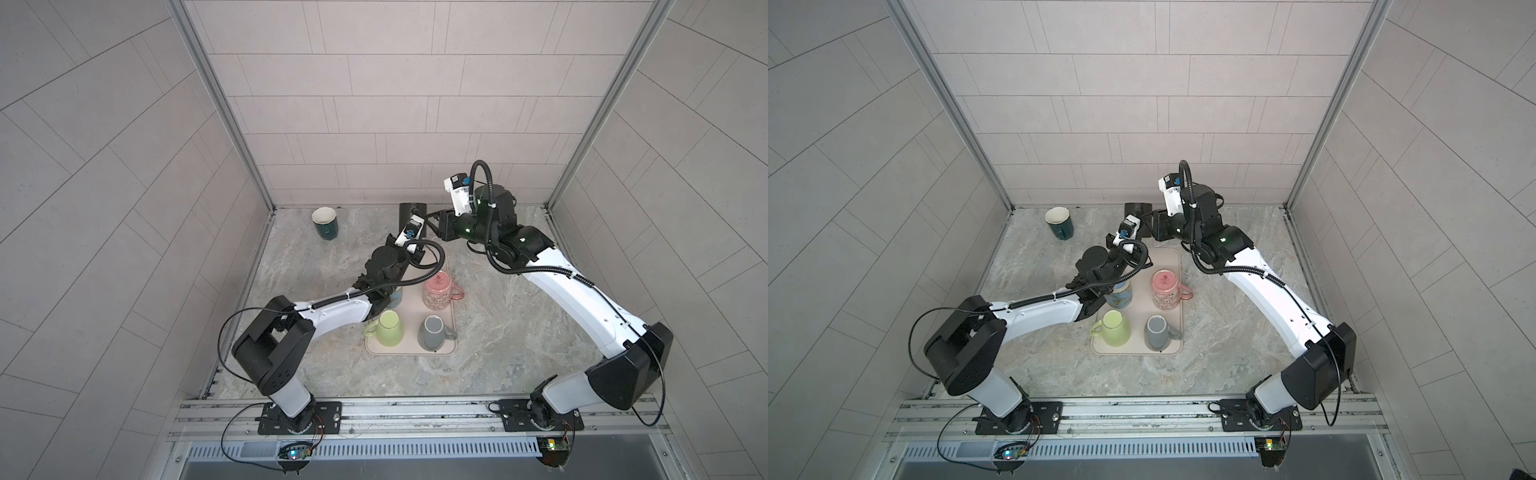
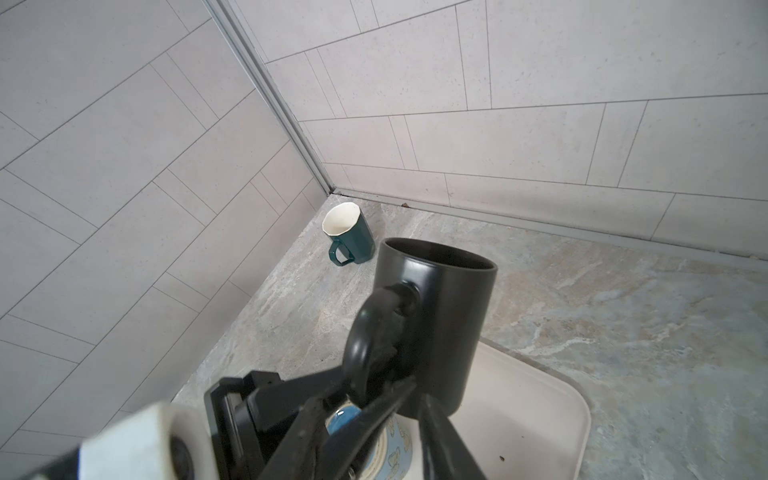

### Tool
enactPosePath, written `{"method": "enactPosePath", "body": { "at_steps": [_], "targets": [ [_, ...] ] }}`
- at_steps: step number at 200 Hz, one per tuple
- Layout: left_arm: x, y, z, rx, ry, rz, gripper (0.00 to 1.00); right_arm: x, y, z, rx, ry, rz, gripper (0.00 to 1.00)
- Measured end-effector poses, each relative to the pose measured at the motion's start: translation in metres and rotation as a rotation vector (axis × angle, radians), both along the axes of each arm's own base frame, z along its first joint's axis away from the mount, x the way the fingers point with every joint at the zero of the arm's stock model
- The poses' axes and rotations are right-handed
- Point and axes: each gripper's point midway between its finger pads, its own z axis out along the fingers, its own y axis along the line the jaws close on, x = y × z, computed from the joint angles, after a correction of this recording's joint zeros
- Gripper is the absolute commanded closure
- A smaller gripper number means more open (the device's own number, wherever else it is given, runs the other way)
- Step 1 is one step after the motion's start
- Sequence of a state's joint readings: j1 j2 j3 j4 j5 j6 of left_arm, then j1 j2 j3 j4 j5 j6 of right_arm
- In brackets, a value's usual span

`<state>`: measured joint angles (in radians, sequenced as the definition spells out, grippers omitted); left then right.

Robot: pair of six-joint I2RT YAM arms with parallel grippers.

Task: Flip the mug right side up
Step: 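Swing the black mug with the left gripper toward the right gripper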

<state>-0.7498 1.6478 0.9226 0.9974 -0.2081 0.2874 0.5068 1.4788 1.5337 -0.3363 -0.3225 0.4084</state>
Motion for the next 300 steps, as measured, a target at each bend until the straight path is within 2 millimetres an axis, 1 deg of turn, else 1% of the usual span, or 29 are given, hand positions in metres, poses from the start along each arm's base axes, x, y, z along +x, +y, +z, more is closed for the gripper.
{"method": "enactPosePath", "body": {
  "at_steps": [26, 58, 85, 111, 181, 236, 300],
  "targets": [
    [-0.002, -0.003, 0.001, 0.005, -0.052, 0.049, 1.0, 0.002, 0.005, 0.004, 0.003, -0.008, 0.005, 0.55],
    [-0.002, 0.004, 0.009, -0.014, -0.086, 0.089, 1.0, 0.005, 0.012, 0.009, 0.007, -0.018, 0.011, 0.55],
    [-0.003, 0.007, 0.014, -0.036, -0.101, 0.094, 1.0, 0.005, 0.021, 0.003, 0.0, -0.007, 0.025, 0.56],
    [-0.004, 0.005, 0.012, -0.055, -0.09, 0.077, 1.0, 0.005, 0.026, -0.003, -0.006, 0.005, 0.034, 0.57],
    [-0.01, 0.001, 0.015, -0.116, -0.064, 0.013, 1.0, 0.004, 0.031, 0.0, 0.015, 0.004, 0.038, 0.59],
    [-0.015, -0.002, 0.022, -0.153, -0.057, -0.026, 1.0, 0.007, 0.035, -0.009, 0.014, 0.029, 0.034, 0.61],
    [-0.015, -0.004, 0.019, -0.172, -0.03, -0.044, 1.0, 0.012, 0.035, -0.013, 0.016, 0.039, 0.015, 0.63]
  ]
}}
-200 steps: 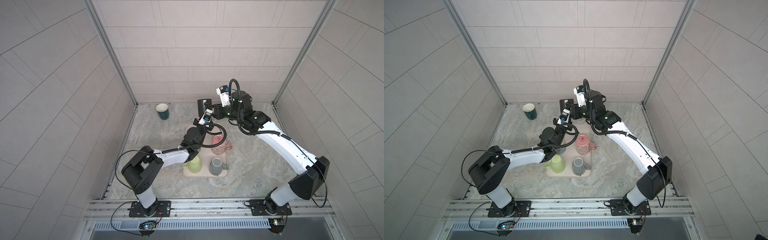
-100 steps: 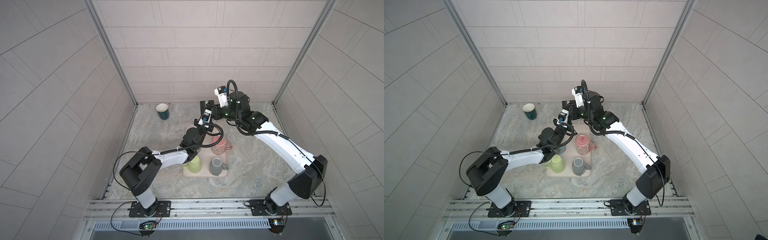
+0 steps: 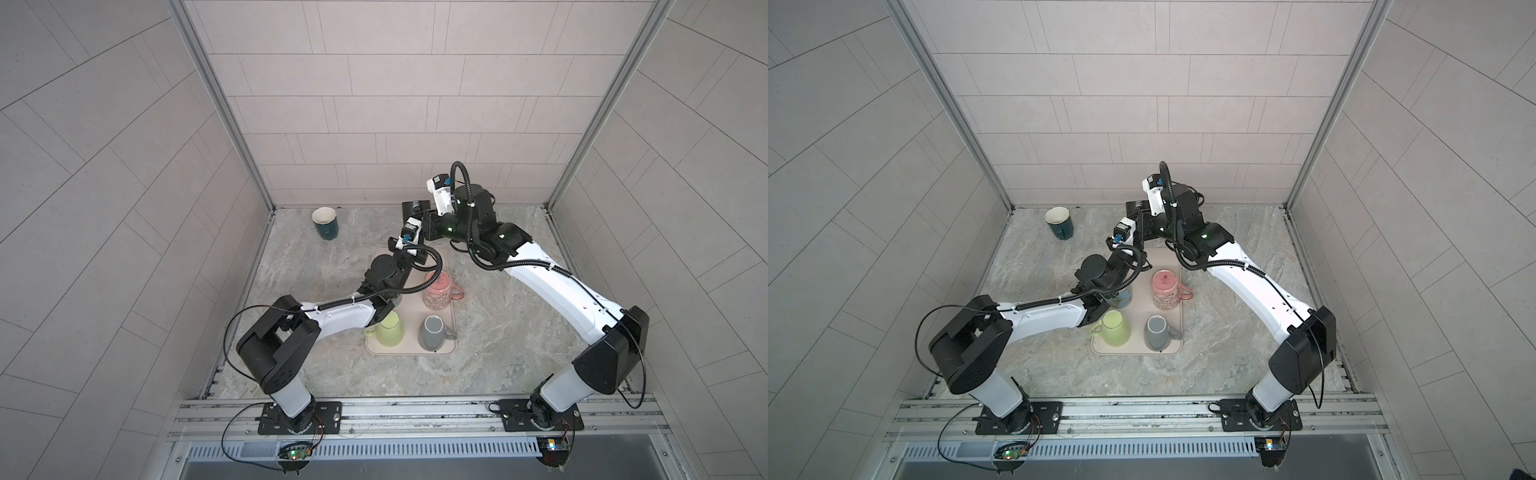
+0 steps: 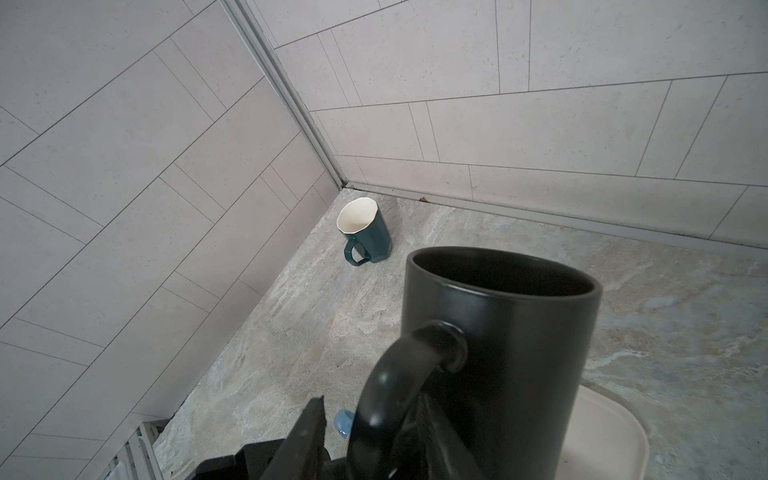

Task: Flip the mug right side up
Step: 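Swing the black mug with the left gripper toward the right gripper, then grasp the black mug handle with the right gripper, release the left gripper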

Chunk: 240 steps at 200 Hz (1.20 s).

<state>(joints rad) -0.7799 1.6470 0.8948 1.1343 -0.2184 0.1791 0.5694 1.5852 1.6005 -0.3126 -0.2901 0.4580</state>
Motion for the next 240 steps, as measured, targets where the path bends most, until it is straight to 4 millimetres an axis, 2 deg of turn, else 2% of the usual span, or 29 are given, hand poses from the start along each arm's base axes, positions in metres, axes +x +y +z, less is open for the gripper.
{"method": "enactPosePath", "body": {
  "at_steps": [39, 105, 167, 195, 240],
  "targets": [
    [0.0, 0.0, -0.002, 0.005, 0.008, -0.005, 1.0, 0.009, 0.003, -0.004, -0.001, 0.014, -0.021, 0.69],
    [-0.001, 0.001, -0.004, 0.015, 0.005, -0.001, 1.0, 0.011, 0.001, -0.008, -0.019, 0.038, -0.042, 0.76],
    [0.0, 0.005, 0.001, -0.006, -0.009, 0.014, 1.0, 0.012, 0.006, -0.004, 0.011, 0.069, -0.047, 0.89],
    [0.0, 0.005, 0.001, -0.007, -0.01, 0.015, 1.0, 0.011, 0.006, -0.005, 0.02, 0.079, -0.048, 1.0],
    [0.0, 0.006, 0.002, -0.003, -0.016, 0.023, 1.0, 0.011, 0.007, -0.004, 0.028, 0.082, -0.042, 1.0]
  ]
}}
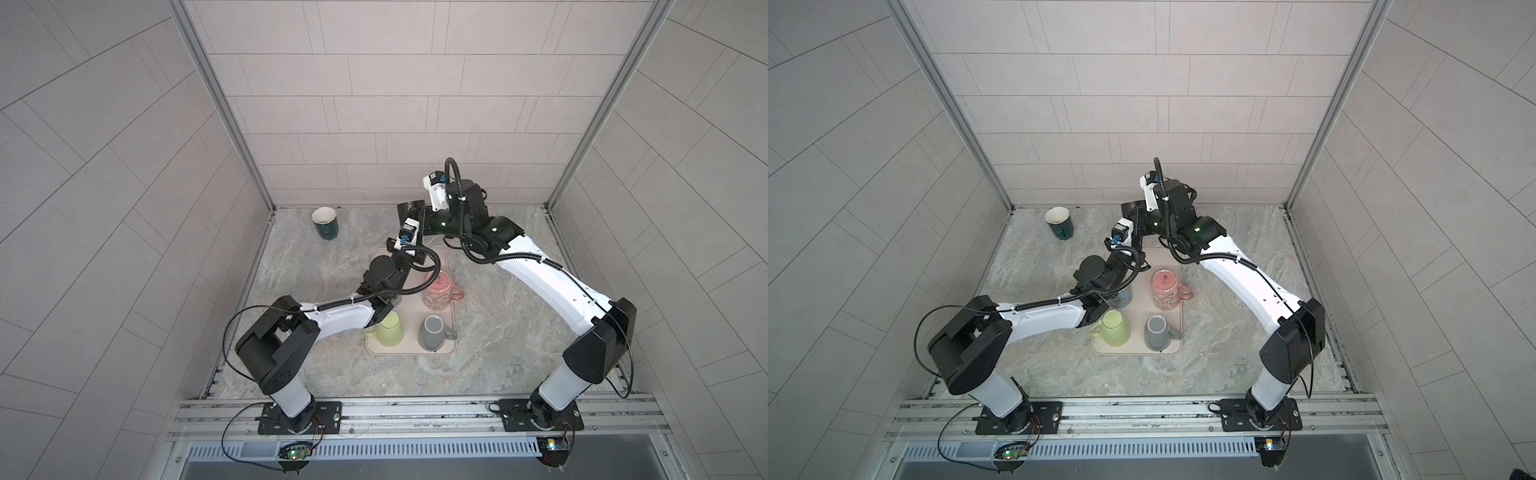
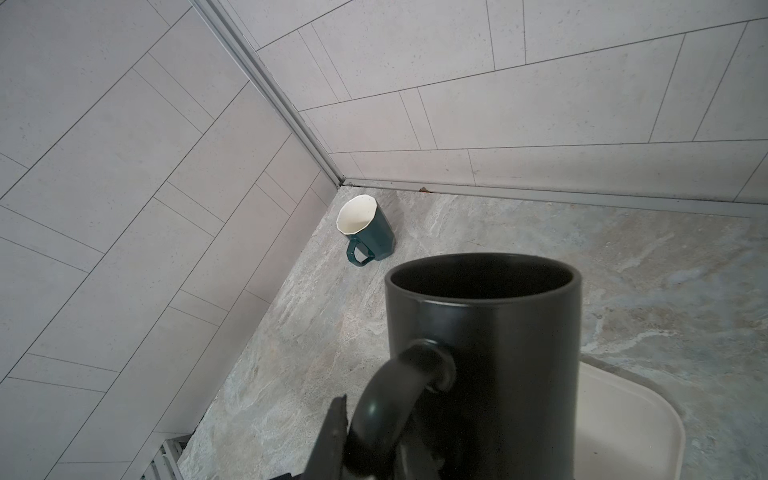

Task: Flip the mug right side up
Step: 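Grasp the black mug handle with the right gripper, release the left gripper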

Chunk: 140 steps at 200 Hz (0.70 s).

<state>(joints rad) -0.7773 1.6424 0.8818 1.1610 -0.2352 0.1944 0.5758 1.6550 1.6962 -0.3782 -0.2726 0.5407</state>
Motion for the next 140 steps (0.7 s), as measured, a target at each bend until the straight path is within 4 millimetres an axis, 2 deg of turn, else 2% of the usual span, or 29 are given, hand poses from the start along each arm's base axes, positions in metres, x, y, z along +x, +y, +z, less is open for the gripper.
{"method": "enactPosePath", "body": {
  "at_steps": [52, 140],
  "targets": [
    [0.002, 0.004, 0.0, 0.013, -0.005, 0.033, 0.99, 0.0, 0.002, 0.001, 0.018, -0.012, 0.018, 1.0],
    [0.004, 0.011, 0.001, 0.017, -0.009, 0.08, 0.73, 0.001, 0.005, 0.003, 0.041, -0.045, 0.038, 1.0]
  ]
}}
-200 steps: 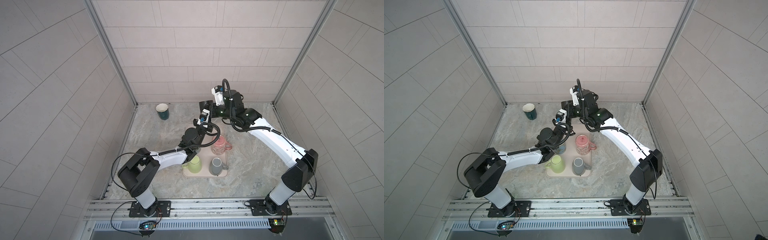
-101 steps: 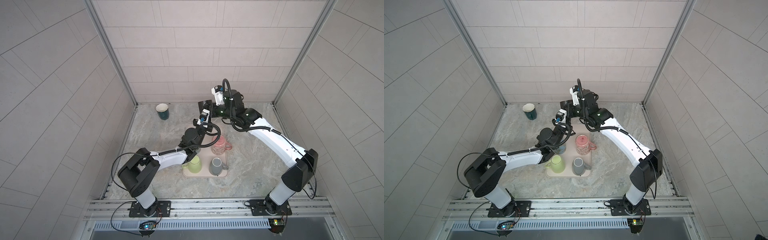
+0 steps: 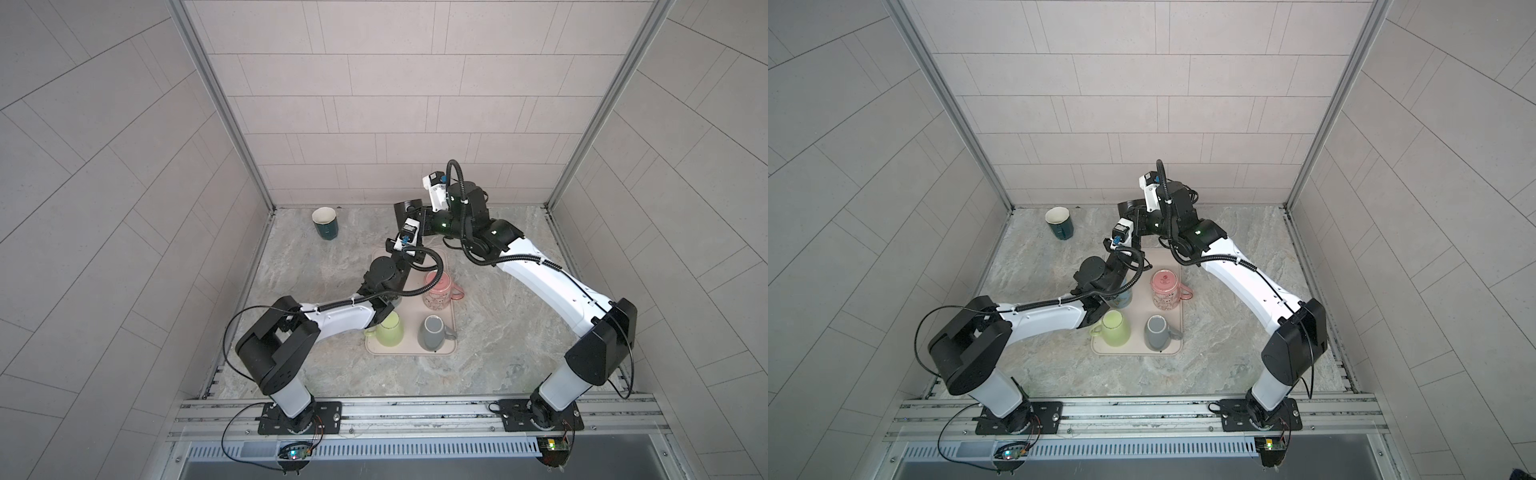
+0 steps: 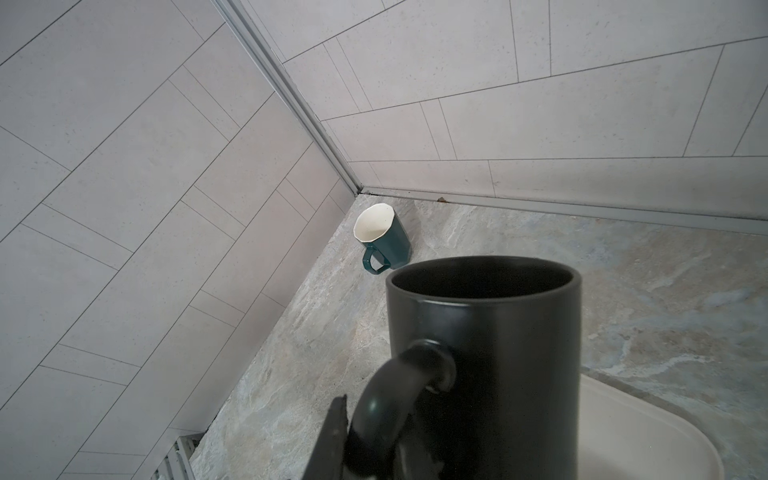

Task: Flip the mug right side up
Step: 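Grasp the black mug handle with the right gripper, release the left gripper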

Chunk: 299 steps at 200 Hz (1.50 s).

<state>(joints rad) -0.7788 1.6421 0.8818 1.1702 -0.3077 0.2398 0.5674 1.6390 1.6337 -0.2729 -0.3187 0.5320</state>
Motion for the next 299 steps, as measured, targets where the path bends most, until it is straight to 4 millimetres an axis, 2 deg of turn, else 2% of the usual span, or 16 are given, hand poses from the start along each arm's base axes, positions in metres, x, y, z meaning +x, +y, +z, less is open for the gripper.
{"method": "enactPosePath", "body": {
  "at_steps": [57, 152, 182, 215, 232, 253, 299],
  "targets": [
    [0.002, 0.003, -0.004, 0.021, 0.009, 0.034, 0.64, 0.004, -0.003, -0.006, -0.02, -0.019, -0.014, 1.0],
    [-0.004, -0.003, -0.012, 0.083, 0.005, 0.026, 0.62, 0.012, -0.019, -0.017, -0.03, -0.004, -0.048, 1.0],
    [-0.006, 0.004, -0.006, 0.084, -0.012, 0.051, 0.61, 0.023, -0.041, -0.029, -0.054, 0.018, -0.105, 1.0],
    [-0.012, 0.026, 0.03, -0.009, -0.089, 0.102, 0.61, 0.033, -0.075, -0.063, -0.11, 0.097, -0.184, 1.0],
    [-0.015, 0.032, 0.041, -0.037, -0.112, 0.114, 0.61, 0.035, -0.086, -0.077, -0.123, 0.128, -0.205, 1.0],
    [-0.015, 0.034, 0.042, -0.038, -0.117, 0.124, 0.61, 0.037, -0.095, -0.087, -0.125, 0.147, -0.215, 1.0],
    [-0.014, 0.039, 0.041, -0.03, -0.112, 0.158, 0.61, 0.047, -0.115, -0.096, -0.064, 0.106, -0.208, 1.0]
  ]
}}
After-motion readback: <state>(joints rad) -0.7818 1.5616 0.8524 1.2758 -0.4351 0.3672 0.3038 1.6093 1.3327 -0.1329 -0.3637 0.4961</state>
